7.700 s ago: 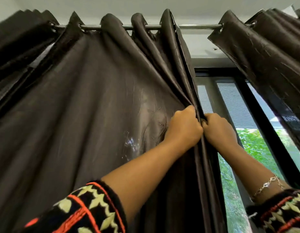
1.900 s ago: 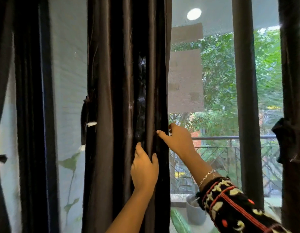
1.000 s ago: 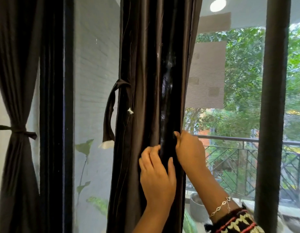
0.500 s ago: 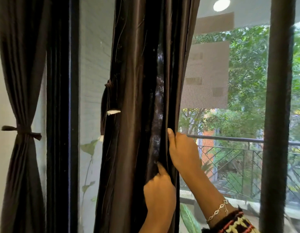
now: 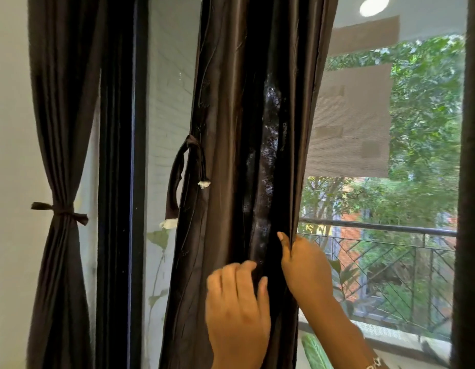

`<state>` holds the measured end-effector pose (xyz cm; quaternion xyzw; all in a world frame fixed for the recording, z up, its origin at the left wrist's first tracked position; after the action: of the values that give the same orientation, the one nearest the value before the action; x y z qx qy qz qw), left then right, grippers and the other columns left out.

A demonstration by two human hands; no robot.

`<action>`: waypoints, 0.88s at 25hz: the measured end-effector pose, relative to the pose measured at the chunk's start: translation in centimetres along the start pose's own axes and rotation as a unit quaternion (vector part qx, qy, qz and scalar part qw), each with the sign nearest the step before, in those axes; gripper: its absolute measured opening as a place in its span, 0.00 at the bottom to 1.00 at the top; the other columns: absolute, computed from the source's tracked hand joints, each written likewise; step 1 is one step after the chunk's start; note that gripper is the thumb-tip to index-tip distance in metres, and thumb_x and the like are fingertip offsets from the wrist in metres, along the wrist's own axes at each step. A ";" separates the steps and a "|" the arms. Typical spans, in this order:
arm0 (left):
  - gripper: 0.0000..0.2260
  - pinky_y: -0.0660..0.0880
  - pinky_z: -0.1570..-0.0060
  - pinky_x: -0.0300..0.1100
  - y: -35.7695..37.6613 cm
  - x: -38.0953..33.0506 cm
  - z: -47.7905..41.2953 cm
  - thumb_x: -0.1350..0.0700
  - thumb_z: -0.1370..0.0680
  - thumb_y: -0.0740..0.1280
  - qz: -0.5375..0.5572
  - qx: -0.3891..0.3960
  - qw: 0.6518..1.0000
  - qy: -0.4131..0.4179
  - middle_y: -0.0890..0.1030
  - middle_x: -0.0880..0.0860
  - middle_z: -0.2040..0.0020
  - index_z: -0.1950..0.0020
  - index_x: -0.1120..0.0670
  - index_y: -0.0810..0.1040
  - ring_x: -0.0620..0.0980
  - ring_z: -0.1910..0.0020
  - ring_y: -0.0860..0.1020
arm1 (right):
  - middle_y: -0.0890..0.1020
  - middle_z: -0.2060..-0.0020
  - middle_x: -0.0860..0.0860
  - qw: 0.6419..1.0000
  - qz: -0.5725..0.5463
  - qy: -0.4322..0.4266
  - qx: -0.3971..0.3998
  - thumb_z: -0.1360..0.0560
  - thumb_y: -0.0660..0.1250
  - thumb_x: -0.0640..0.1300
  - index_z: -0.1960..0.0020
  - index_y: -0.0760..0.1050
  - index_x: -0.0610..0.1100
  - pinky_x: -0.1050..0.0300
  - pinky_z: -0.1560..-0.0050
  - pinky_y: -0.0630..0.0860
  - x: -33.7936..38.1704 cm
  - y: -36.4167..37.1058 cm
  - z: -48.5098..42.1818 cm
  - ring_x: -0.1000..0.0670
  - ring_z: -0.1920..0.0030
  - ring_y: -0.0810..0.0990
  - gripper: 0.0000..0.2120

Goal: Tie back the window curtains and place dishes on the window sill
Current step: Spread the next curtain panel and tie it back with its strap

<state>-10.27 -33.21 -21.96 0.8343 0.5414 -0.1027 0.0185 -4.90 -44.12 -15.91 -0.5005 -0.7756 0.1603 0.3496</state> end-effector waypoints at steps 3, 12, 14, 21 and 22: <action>0.19 0.69 0.44 0.49 -0.7 1.7 -1.8 0.50 0.28 0.65 0.014 -0.050 0.995 -0.080 0.76 0.61 0.44 0.40 0.57 0.69 0.58 0.43 0.71 | 0.66 0.75 0.54 1.000 0.005 -0.012 -0.005 0.20 0.48 0.56 0.53 0.75 0.40 0.64 0.76 0.59 -0.3 -0.1 0.2 0.56 0.75 0.66 0.24; 0.27 0.68 0.40 0.32 0.4 1.4 -1.0 0.50 0.21 0.57 0.148 0.168 0.955 -0.197 0.70 0.48 0.31 0.31 0.41 0.41 0.44 0.37 0.74 | 0.67 0.78 0.54 0.997 -0.074 -0.013 0.005 0.22 0.49 0.58 0.70 0.62 0.50 0.65 0.77 0.58 1.4 -0.8 0.7 0.58 0.77 0.66 0.21; 0.34 0.72 0.49 0.28 1.2 0.9 -0.7 0.51 0.28 0.71 0.069 0.183 0.971 -0.139 0.77 0.49 0.38 0.28 0.49 0.56 0.39 0.47 0.79 | 0.66 0.80 0.55 0.993 -0.116 -0.024 0.006 0.24 0.49 0.59 0.73 0.61 0.51 0.65 0.77 0.57 2.3 -0.8 1.2 0.59 0.78 0.66 0.21; 0.34 0.74 0.58 0.28 0.9 0.6 -1.1 0.43 0.50 0.79 -0.031 0.166 0.986 -0.019 0.84 0.44 0.55 0.49 0.57 0.82 0.36 0.55 0.81 | 0.73 0.71 0.53 0.993 -0.098 -0.060 -0.004 0.26 0.49 0.63 0.57 0.75 0.43 0.56 0.63 0.74 2.9 0.9 1.8 0.49 0.66 0.77 0.27; 0.39 0.70 0.47 0.28 0.6 0.8 -1.2 0.43 0.44 0.76 -0.025 0.149 0.989 -0.010 0.81 0.47 0.47 0.39 0.63 0.75 0.36 0.42 0.76 | 0.75 0.68 0.51 0.994 -0.099 -0.054 0.011 0.25 0.45 0.62 0.52 0.75 0.42 0.55 0.59 0.75 2.8 1.2 1.9 0.46 0.62 0.78 0.29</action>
<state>-9.24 -32.62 -21.00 0.8131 0.5402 -0.1910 -0.1026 -6.15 -40.88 -16.83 -0.4077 -0.8373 0.1602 0.3273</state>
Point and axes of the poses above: each hand's wrist, its own z-axis away from the middle knuckle, its own y-axis out of the palm, x = y × z, the point moved 2 cm from there along -z, towards the middle knuckle
